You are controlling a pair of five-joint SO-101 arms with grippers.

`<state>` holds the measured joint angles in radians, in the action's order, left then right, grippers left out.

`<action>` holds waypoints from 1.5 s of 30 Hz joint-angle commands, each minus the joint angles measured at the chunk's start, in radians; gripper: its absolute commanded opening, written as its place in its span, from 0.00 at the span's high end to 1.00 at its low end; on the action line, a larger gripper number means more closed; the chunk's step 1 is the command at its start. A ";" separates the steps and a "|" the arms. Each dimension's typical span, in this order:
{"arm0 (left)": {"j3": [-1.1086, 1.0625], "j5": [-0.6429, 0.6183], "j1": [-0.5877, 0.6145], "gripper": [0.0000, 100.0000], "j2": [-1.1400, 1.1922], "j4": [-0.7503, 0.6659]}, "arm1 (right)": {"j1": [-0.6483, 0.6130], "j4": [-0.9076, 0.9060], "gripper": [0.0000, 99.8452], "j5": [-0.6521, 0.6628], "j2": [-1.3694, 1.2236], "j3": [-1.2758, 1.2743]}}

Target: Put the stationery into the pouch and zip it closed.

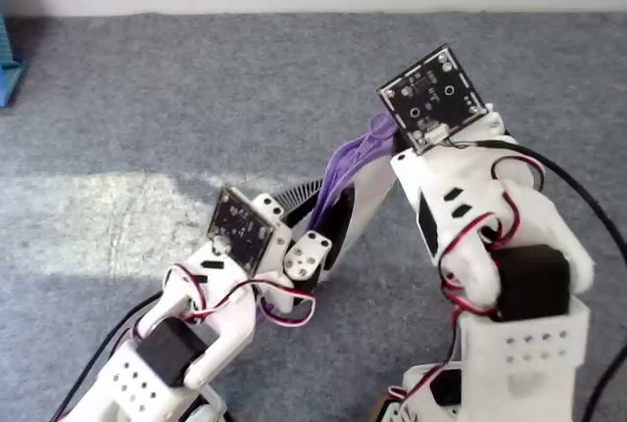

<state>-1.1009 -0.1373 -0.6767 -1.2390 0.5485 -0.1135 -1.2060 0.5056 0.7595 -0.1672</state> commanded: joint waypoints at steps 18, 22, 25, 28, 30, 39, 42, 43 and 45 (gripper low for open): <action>-0.061 -0.002 0.054 0.99 -0.281 0.153 | 0.231 0.259 0.99 0.098 0.004 -0.336; -0.061 0.003 0.054 0.99 -0.327 0.193 | 0.232 0.314 0.99 0.098 0.004 -0.402; -0.064 0.006 0.054 0.99 -0.351 0.215 | 0.225 0.325 0.99 0.094 0.008 -0.410; -0.062 0.006 0.055 0.99 -0.371 0.213 | 0.229 0.328 0.99 0.092 0.016 -0.405; -0.062 0.008 0.055 0.99 -0.384 0.210 | 0.231 0.334 0.99 0.072 0.016 -0.374; -0.157 0.126 0.055 0.89 -0.390 0.066 | 0.005 0.081 0.99 -0.055 0.013 0.052; -0.206 0.132 0.055 0.86 -0.390 0.012 | -0.110 -0.010 0.99 -0.052 0.010 0.175; -0.217 0.132 0.055 0.85 -0.390 0.003 | -0.143 -0.038 0.99 -0.052 0.008 0.201; -0.228 0.132 0.055 0.85 -0.390 -0.002 | -0.199 -0.096 0.99 -0.049 0.008 0.227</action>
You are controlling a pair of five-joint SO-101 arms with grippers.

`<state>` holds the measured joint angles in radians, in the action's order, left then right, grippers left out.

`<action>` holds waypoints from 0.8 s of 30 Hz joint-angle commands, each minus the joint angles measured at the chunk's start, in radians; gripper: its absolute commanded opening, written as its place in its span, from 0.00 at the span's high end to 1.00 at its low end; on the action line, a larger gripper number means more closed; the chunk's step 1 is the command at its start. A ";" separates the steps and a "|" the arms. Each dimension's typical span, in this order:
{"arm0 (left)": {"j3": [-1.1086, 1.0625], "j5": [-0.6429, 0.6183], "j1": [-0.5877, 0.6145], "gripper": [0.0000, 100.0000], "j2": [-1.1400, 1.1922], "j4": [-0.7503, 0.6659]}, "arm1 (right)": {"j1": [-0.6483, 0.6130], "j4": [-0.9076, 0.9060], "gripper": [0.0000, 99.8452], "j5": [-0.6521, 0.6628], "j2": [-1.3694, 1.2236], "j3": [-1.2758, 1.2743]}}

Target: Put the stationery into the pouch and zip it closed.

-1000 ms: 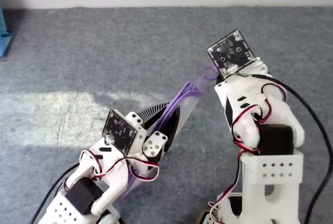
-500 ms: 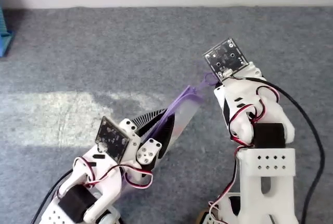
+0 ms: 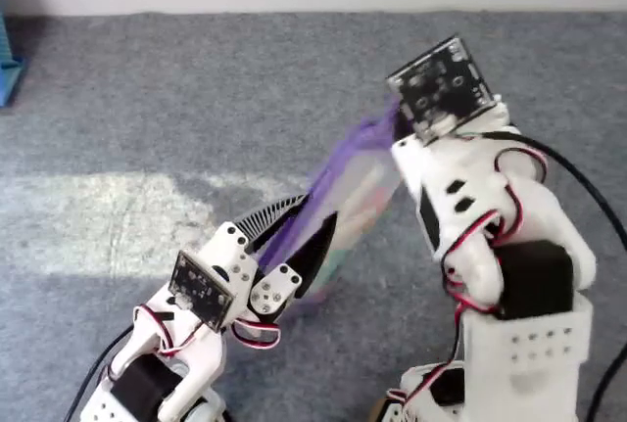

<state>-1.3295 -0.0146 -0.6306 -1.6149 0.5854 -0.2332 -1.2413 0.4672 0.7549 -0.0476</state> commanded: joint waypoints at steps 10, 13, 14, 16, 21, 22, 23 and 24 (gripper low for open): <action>0.007 0.006 0.132 0.84 -0.021 -0.040 | -0.259 -0.170 0.99 -0.003 0.013 0.114; 0.044 0.003 0.181 0.84 -0.021 -0.034 | -0.257 -0.148 0.99 -0.005 0.005 0.107; 0.059 0.003 0.190 0.84 -0.021 -0.032 | -0.259 -0.142 0.99 -0.005 0.001 0.104; 0.101 0.005 0.218 0.84 -0.021 -0.008 | -0.262 -0.130 0.99 -0.005 -0.002 0.104; 0.249 0.003 0.287 0.84 -0.023 0.190 | -0.285 -0.125 0.99 0.002 -0.004 0.106; 0.272 0.003 0.298 0.84 -0.023 0.226 | -0.300 -0.119 0.99 0.002 -0.004 0.106; 0.291 0.003 0.304 0.84 -0.023 0.252 | -0.314 -0.108 0.99 0.002 -0.004 0.106; 0.303 0.005 0.308 0.84 -0.023 0.273 | -0.331 -0.099 0.99 0.002 -0.004 0.106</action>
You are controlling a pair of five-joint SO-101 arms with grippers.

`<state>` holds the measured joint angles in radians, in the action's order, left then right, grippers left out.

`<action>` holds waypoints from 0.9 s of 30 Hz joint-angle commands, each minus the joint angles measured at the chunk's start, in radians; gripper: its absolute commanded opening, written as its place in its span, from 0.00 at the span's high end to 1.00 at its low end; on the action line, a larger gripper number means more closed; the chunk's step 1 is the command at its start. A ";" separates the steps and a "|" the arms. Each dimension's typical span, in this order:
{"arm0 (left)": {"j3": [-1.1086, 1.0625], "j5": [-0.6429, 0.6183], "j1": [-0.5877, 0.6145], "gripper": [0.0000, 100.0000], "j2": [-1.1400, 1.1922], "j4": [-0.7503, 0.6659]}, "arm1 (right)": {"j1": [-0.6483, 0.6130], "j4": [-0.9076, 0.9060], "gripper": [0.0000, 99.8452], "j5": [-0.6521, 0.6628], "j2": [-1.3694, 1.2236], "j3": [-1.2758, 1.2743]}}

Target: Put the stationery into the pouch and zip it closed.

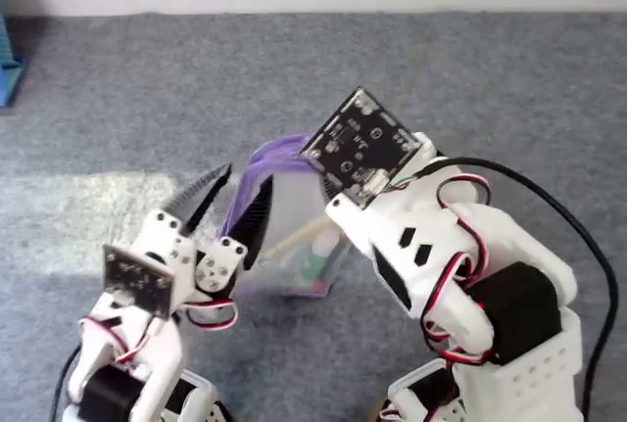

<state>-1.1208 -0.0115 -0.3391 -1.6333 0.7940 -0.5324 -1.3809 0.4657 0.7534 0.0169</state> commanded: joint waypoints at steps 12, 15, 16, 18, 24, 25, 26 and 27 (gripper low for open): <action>0.084 0.006 -0.009 0.77 0.005 0.087 | -0.139 0.059 0.99 0.094 -0.002 0.063; 0.042 0.035 -0.046 0.77 -0.003 0.095 | -0.134 0.059 0.99 0.095 -0.004 0.074; 0.038 0.037 -0.052 0.77 -0.003 0.103 | -0.131 0.058 0.99 0.095 -0.004 0.074; 0.033 0.035 -0.057 0.78 -0.003 0.109 | -0.124 0.058 0.99 0.095 -0.002 0.074; 0.036 0.038 -0.057 0.78 -0.003 0.204 | -0.096 0.073 0.99 0.095 -0.002 0.075; 0.039 0.037 -0.057 0.78 -0.003 0.218 | -0.096 0.084 0.99 0.095 -0.002 0.075; 0.041 0.037 -0.057 0.78 -0.003 0.222 | -0.096 0.096 0.99 0.095 -0.002 0.075; 0.041 0.038 -0.057 0.79 -0.003 0.222 | -0.096 0.102 0.99 0.095 -0.002 0.075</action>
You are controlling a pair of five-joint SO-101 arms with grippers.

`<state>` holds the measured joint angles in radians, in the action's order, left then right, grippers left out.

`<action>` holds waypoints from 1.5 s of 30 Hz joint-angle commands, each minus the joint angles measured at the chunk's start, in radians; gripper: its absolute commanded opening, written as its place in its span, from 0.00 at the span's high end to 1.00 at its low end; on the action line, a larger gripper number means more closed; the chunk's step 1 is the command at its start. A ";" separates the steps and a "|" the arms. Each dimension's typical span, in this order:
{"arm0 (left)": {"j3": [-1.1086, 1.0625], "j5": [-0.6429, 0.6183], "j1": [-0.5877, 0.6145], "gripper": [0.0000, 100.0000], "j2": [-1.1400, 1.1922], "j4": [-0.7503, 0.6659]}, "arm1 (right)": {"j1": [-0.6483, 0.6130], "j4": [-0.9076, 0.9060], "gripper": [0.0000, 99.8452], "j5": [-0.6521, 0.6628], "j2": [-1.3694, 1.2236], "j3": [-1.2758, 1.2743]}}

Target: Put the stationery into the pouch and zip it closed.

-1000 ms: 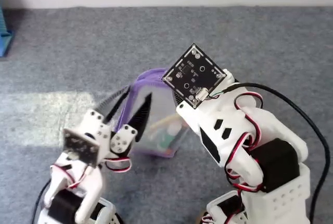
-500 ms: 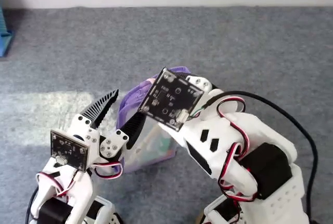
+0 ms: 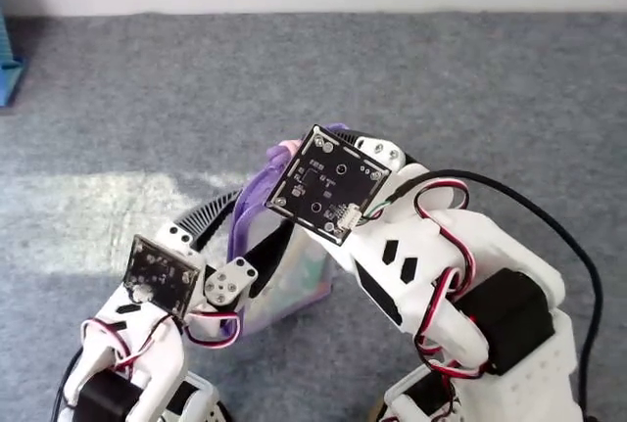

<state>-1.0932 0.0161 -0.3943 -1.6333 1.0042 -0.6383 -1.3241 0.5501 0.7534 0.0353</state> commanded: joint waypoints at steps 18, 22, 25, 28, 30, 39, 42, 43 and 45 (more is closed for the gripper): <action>0.104 0.014 -0.078 0.99 -0.060 0.061 | 0.315 0.360 0.99 0.011 -0.047 -0.262; 0.107 0.014 -0.074 0.99 -0.133 0.147 | 0.426 0.470 0.99 0.011 -0.117 -0.351; 0.108 0.014 -0.074 0.99 -0.190 0.201 | 0.469 0.529 0.99 0.009 -0.177 -0.379; 0.130 0.014 -0.043 0.99 -0.181 0.215 | 0.478 0.562 0.99 0.005 -0.225 -0.385; 0.143 0.014 -0.017 0.99 -0.178 0.210 | 0.478 0.564 0.99 0.005 -0.240 -0.382; 0.189 0.014 0.025 0.99 -0.180 0.264 | 0.582 0.633 0.99 0.012 -0.357 -0.430; 0.185 0.014 0.025 0.99 -0.180 0.258 | 0.578 0.639 0.99 0.011 -0.348 -0.413; 0.183 0.014 0.021 0.99 -0.180 0.258 | 0.567 0.639 0.99 0.011 -0.341 -0.407; 0.179 0.014 0.020 0.99 -0.180 0.258 | 0.559 0.630 0.99 0.011 -0.332 -0.399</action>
<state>-1.0042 0.0222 -0.4005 -1.7822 1.2620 -0.1811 -0.7211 0.5531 0.4189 -0.4066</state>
